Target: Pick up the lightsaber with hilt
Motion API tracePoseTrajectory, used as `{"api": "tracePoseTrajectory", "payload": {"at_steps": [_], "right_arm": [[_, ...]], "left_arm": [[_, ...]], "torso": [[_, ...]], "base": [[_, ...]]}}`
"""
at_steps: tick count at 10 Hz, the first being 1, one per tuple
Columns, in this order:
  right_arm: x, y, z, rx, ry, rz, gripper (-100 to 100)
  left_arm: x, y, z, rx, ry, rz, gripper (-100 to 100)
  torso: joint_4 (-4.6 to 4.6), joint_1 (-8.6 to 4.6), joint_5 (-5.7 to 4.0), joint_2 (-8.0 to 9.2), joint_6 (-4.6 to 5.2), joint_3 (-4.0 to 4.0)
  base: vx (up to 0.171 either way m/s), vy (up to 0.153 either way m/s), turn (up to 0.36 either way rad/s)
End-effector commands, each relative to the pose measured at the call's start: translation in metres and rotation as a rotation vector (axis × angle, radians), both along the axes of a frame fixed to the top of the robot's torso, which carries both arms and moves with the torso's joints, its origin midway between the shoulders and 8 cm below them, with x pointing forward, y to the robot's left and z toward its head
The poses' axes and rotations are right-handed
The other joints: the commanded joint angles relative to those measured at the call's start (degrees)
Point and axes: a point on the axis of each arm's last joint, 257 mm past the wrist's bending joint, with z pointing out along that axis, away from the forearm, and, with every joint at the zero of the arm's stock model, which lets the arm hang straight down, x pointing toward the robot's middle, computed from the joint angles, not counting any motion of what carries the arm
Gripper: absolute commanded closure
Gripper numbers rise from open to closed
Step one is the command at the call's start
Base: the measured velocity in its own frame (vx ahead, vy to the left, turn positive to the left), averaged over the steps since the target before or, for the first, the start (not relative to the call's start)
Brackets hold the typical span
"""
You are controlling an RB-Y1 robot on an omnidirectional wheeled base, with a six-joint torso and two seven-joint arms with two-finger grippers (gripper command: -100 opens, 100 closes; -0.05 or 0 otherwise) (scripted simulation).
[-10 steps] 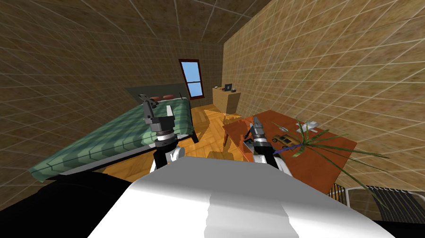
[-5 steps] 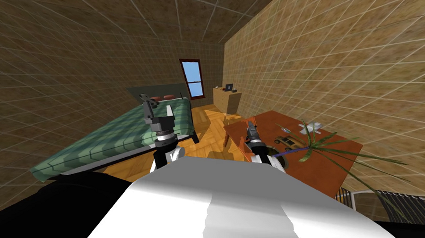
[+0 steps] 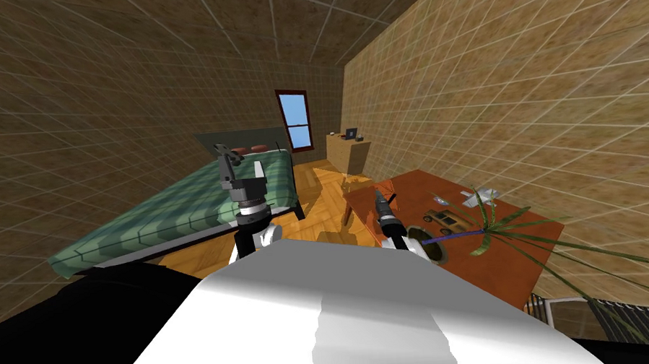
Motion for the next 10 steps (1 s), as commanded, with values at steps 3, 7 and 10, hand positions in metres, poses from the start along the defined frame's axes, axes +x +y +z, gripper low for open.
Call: {"api": "tracePoseTrajectory", "payload": {"at_steps": [3,7,10], "right_arm": [[-0.002,-0.012,-0.056,-0.048,0.148,-0.044,-100],[-0.012,-0.033,-0.107,-0.114,0.29,-0.105,-100],[-0.022,-0.051,-0.134,-0.152,0.375,-0.159,-100]], "left_arm": [[0.0,0.0,0.0,0.0,0.0,0.0,0],[0.0,0.0,0.0,0.0,0.0,0.0,0],[0.0,0.0,0.0,0.0,0.0,0.0,0]], "torso": [[-0.01,0.03,0.01,-0.05,0.0,-0.03],[-0.02,0.02,0.01,-0.08,0.0,-0.05],[-0.02,0.07,0.02,-0.09,0.01,-0.05]], "base": [[0.045,0.043,0.01],[0.056,0.037,0.006],[0.054,0.043,0.0]]}}
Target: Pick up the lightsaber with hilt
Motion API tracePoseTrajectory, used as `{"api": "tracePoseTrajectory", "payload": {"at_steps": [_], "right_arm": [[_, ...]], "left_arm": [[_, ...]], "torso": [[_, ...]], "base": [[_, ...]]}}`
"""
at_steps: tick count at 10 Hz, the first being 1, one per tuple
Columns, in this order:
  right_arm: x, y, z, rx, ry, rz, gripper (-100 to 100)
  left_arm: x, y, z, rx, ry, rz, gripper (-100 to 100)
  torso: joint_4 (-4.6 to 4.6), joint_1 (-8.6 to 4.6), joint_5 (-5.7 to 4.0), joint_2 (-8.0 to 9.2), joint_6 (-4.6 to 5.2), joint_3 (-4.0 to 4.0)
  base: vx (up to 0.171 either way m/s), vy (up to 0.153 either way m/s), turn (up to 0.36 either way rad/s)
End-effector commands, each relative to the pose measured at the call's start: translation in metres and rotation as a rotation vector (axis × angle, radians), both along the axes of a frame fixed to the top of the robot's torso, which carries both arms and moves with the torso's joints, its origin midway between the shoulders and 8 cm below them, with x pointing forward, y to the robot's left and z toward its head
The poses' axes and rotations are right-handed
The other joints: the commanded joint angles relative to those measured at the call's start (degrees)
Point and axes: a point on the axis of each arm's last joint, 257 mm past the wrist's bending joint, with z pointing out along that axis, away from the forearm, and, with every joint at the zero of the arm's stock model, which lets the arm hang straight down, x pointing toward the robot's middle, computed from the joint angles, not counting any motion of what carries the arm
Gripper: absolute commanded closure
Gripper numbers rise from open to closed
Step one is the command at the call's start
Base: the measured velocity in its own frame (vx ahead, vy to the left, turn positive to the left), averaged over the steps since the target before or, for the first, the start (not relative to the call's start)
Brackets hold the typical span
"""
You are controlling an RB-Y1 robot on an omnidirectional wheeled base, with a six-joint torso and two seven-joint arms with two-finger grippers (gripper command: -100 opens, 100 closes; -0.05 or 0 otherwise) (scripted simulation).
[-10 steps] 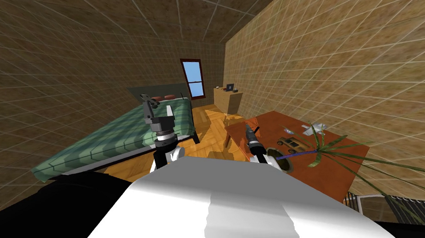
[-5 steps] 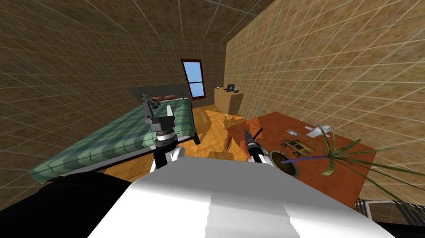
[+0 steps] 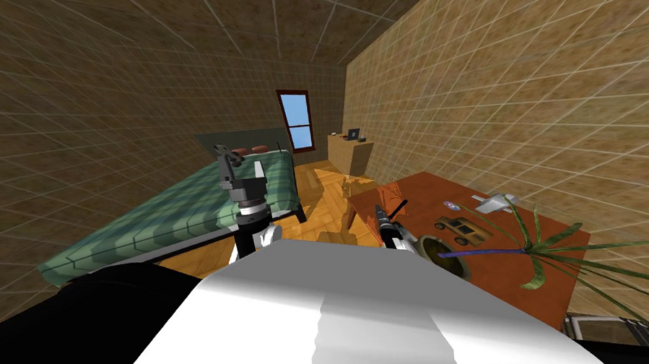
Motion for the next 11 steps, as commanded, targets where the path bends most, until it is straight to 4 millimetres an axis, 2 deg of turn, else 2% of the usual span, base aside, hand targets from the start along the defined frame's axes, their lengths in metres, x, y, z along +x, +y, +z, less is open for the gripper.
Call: {"api": "tracePoseTrajectory", "payload": {"at_steps": [1,3,5,6,11], "right_arm": [[-0.005,-0.011,-0.02,-0.034,0.057,-0.034,-100],[-0.015,-0.027,-0.04,-0.087,0.118,-0.069,-100],[-0.021,-0.034,-0.047,-0.093,0.144,-0.095,-100],[-0.03,-0.047,-0.061,-0.134,0.189,-0.123,-100],[-0.061,-0.087,-0.089,-0.231,0.304,-0.236,-100]], "left_arm": [[0.0,0.0,0.0,0.0,0.0,0.0,0],[0.0,0.0,0.0,0.0,0.0,0.0,0],[0.0,0.0,0.0,0.0,0.0,0.0,0],[0.0,0.0,0.0,0.0,0.0,0.0,0],[0.0,0.0,0.0,0.0,0.0,0.0,0]], "torso": [[0.0,0.0,0.0,0.0,0.0,0.0],[-0.02,0.0,0.01,-0.09,0.0,-0.05],[-0.02,-0.06,-0.01,-0.08,0.0,-0.05],[0.01,-0.1,-0.02,0.06,0.01,0.03],[-0.03,-0.07,-0.01,-0.13,0.0,-0.07]], "base": [[0.084,0.051,0.001],[0.082,0.035,-0.004],[0.047,0.019,-0.001],[0.052,0.026,-0.006],[0.075,0.029,-0.01]]}}
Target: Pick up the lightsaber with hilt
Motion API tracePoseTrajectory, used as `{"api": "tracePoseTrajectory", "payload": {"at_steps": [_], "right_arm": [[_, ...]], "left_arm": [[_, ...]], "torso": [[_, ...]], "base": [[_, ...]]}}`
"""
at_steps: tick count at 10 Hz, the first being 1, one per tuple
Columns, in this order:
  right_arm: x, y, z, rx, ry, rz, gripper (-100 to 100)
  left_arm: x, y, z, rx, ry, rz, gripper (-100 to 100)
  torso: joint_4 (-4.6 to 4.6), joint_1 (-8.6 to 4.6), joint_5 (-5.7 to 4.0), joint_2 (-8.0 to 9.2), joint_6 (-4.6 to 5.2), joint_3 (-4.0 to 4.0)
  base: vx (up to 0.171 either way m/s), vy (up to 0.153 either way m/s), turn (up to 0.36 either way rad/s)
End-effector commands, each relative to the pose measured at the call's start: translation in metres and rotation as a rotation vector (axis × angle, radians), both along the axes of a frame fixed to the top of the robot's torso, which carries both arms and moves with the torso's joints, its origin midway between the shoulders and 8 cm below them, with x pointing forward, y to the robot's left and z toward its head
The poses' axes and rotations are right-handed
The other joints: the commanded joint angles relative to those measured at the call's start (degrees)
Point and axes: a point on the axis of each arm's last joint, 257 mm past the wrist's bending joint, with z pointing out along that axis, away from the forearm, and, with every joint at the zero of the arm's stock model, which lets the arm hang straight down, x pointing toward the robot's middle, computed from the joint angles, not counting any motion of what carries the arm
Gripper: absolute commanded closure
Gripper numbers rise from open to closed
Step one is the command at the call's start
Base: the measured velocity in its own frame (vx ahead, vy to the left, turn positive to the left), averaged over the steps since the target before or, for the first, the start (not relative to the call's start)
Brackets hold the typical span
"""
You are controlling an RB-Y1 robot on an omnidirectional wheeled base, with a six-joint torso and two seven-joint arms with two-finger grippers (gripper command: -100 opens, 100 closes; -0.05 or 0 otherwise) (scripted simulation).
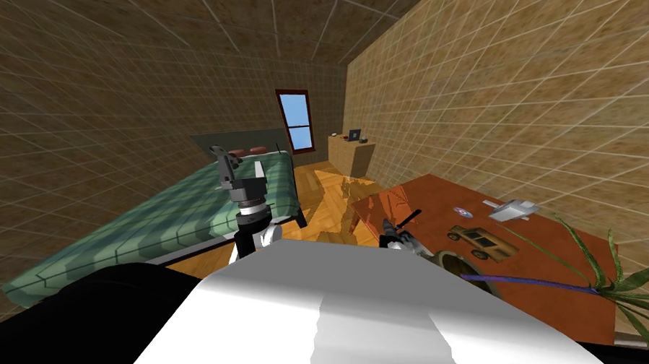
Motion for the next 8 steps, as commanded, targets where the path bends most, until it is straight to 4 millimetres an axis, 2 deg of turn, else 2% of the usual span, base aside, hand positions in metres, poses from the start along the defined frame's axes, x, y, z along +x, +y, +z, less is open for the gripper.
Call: {"api": "tracePoseTrajectory", "payload": {"at_steps": [1,2,3,6,8], "right_arm": [[-0.004,-0.007,0.0,-0.011,0.013,-0.018,-100],[-0.016,-0.021,-0.009,-0.055,0.051,-0.052,-100],[-0.019,-0.024,-0.009,-0.061,0.057,-0.067,-100],[-0.043,-0.05,-0.021,-0.147,0.119,-0.136,-100],[-0.051,-0.057,-0.022,-0.161,0.134,-0.165,-100]], "left_arm": [[0.0,0.0,0.0,0.0,0.0,0.0,0],[0.0,0.0,0.0,0.0,0.0,0.0,0],[0.0,0.0,0.0,0.0,0.0,0.0,0],[0.0,0.0,0.0,0.0,0.0,0.0,0],[0.0,0.0,0.0,0.0,0.0,0.0,0]], "torso": [[0.0,0.0,0.0,0.0,0.0,0.0],[0.02,-0.02,0.0,0.11,0.0,0.06],[0.02,0.0,0.0,0.05,0.0,0.04],[0.0,0.03,0.01,0.02,0.0,0.01],[0.0,0.05,0.02,-0.01,0.0,-0.01]], "base": [[0.041,0.014,0.001],[0.07,0.024,-0.019],[0.074,0.028,-0.014],[0.089,0.037,-0.02],[0.058,0.023,-0.01]]}}
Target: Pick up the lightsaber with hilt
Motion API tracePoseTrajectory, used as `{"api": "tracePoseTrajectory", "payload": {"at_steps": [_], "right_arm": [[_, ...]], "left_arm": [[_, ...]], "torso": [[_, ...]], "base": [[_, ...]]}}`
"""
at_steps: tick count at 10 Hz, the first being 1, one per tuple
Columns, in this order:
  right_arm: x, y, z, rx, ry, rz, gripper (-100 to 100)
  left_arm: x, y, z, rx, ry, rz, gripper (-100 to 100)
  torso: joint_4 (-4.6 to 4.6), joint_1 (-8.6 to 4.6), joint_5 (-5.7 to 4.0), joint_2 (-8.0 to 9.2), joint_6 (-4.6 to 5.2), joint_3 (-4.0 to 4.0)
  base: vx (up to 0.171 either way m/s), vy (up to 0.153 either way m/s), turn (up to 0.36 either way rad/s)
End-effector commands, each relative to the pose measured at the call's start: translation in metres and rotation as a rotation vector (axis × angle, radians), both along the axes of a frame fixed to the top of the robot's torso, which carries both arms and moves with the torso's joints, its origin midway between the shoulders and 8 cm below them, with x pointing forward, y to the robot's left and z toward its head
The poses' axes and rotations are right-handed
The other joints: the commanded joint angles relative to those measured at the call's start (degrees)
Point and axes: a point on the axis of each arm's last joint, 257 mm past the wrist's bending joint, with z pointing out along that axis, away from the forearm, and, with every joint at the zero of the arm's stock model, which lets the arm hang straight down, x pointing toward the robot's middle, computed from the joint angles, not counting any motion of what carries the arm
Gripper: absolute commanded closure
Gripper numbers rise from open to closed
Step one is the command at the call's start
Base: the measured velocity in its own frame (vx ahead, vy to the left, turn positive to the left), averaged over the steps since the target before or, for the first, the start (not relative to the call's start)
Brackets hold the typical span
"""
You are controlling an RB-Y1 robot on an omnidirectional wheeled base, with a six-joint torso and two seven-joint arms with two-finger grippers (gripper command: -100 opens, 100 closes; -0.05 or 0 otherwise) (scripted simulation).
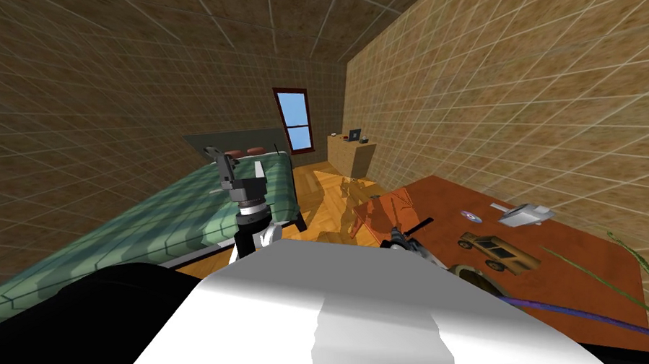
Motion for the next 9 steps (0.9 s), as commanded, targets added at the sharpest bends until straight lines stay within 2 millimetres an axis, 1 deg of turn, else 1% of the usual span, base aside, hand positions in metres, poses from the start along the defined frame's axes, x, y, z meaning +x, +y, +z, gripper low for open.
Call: {"api": "tracePoseTrajectory", "payload": {"at_steps": [1,2,3,4,5,6,7,8,9], "right_arm": [[-0.015,-0.013,-0.005,-0.049,0.033,-0.042,-100],[-0.018,-0.015,-0.004,-0.055,0.037,-0.054,-100],[-0.03,-0.025,-0.007,-0.095,0.061,-0.082,-100],[-0.034,-0.028,-0.006,-0.105,0.065,-0.099,-100],[-0.045,-0.036,-0.008,-0.144,0.087,-0.126,-100],[-0.049,-0.039,-0.006,-0.154,0.091,-0.142,-100],[-0.061,-0.047,-0.006,-0.194,0.11,-0.168,-100],[-0.063,-0.049,-0.005,-0.202,0.113,-0.181,-100],[-0.075,-0.056,-0.004,-0.242,0.129,-0.206,-100]], "left_arm": [[0.0,0.0,0.0,0.0,0.0,0.0,0],[0.0,0.0,0.0,0.0,0.0,0.0,0],[0.0,0.0,0.0,0.0,0.0,0.0,0],[0.0,0.0,0.0,0.0,0.0,0.0,0],[0.0,0.0,0.0,0.0,0.0,0.0,0],[0.0,0.0,0.0,0.0,0.0,0.0,0],[0.0,0.0,0.0,0.0,0.0,0.0,0],[0.0,0.0,0.0,0.0,0.0,0.0,0],[0.0,0.0,0.0,0.0,0.0,0.0,0]], "torso": [[0.0,0.0,0.0,0.0,0.0,0.0],[0.0,0.02,0.0,-0.05,0.01,-0.02],[-0.01,0.02,0.0,-0.08,0.0,-0.04],[-0.03,0.13,0.02,-0.19,0.0,-0.1],[-0.04,0.08,0.02,-0.17,0.0,-0.1],[-0.04,0.05,0.01,-0.21,0.0,-0.11],[-0.04,0.03,0.01,-0.16,0.0,-0.09],[-0.03,0.06,0.01,-0.18,0.01,-0.1],[-0.03,0.04,0.01,-0.13,0.0,-0.08]], "base": [[0.066,0.023,-0.025],[0.075,0.024,-0.024],[0.107,0.054,-0.023],[0.093,0.038,-0.025],[0.102,0.026,-0.035],[0.089,0.025,-0.016],[0.096,0.036,-0.037],[0.083,0.028,-0.022],[0.103,0.027,-0.034]]}}
